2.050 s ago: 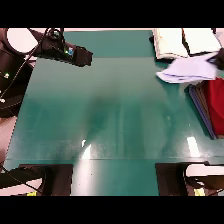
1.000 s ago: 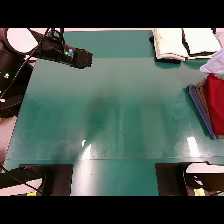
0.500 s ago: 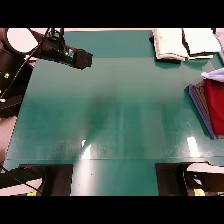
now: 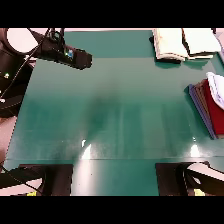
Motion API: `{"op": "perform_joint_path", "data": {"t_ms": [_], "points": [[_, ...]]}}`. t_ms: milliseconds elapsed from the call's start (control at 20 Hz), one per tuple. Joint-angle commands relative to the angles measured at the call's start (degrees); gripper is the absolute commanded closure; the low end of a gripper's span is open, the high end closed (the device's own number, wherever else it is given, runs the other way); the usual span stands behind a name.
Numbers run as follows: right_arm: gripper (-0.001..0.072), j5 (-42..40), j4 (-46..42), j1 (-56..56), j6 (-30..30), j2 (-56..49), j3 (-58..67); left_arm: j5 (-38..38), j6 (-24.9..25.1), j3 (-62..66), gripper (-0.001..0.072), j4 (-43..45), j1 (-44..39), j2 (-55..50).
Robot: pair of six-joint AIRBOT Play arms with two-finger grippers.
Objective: Fold the shirts.
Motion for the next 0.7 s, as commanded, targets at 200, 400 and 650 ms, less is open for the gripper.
{"op": "perform_joint_path", "data": {"t_ms": [200, 400, 650], "points": [[0.0116, -2.3, 5.6, -2.4, 2.9, 4.8, 0.5, 0.0, 0.7, 0.0, 0.0682, 0.0, 0.0, 0.0], [0.0117, -3.6, 20.5, 8.3, 3.3, 4.8, 7.0, 0.7, 0.7, 0.0, 0.0682, 0.0, 0.0, 0.0], [0.0120, -3.5, 25.6, 33.8, 3.3, 4.7, 7.7, 1.3, 0.7, 0.0, 0.0682, 0.0, 0.0, 0.0]]}}
